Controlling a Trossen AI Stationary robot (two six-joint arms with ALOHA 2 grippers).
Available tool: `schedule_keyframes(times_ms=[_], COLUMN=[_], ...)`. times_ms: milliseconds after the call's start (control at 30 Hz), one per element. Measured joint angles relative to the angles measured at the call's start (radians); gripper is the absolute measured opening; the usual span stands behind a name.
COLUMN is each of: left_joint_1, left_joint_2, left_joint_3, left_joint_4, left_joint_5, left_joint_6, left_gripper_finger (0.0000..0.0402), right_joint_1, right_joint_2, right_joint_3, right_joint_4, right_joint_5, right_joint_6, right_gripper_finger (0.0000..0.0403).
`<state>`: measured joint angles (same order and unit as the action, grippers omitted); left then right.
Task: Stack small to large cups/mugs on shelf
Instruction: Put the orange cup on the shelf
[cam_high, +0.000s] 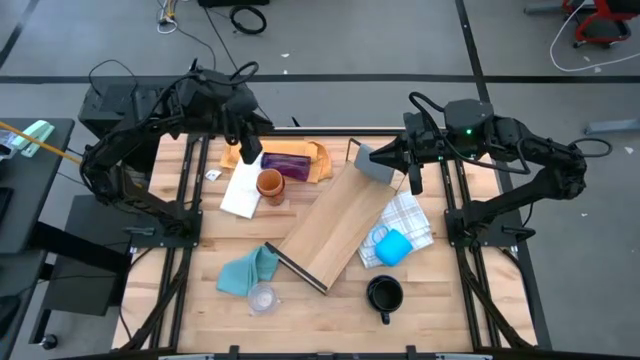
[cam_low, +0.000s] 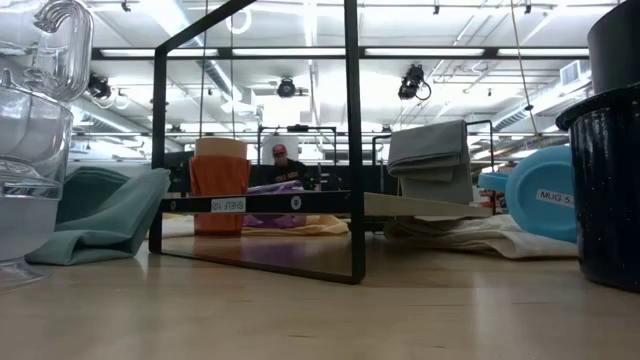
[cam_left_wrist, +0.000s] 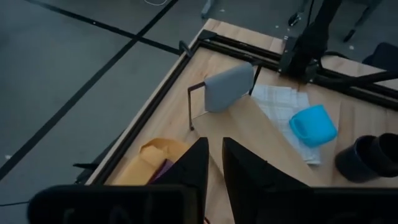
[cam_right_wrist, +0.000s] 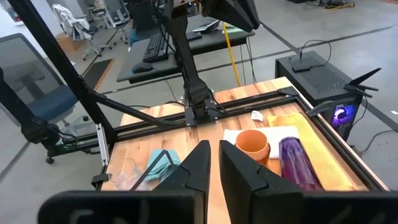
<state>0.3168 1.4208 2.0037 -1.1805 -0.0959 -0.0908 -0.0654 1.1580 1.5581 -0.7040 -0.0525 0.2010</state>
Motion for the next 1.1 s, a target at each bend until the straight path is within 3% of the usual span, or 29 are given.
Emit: schedule_keyframes(times_ms=[233,633,1100], left_joint_1=[0.009,0.090,0.020], left_joint_2=[0.035,0.281,0.443], left_joint_3=[0.000,-0.001,-0.008], left_joint_4=[-0.041,-0.399,-0.390], left_joint_5=[-0.011,-0.031,-0.012], left_joint_6=[0.126,-0.020,0.110], left_gripper_finger=[0.0050,0.0052,0.0110], right_joint_1=[0.000,0.000,0.003], right_joint_2=[0.008,0.072,0.078], right_joint_3=[0.000,0.000,0.000], right_joint_4=[0.001,-0.002,-0.015], right_joint_5=[0.000,0.000,-0.001], right_joint_6=[-0.025,-0.047,-0.055], right_gripper_finger=[0.0041,0.0041,0.0041])
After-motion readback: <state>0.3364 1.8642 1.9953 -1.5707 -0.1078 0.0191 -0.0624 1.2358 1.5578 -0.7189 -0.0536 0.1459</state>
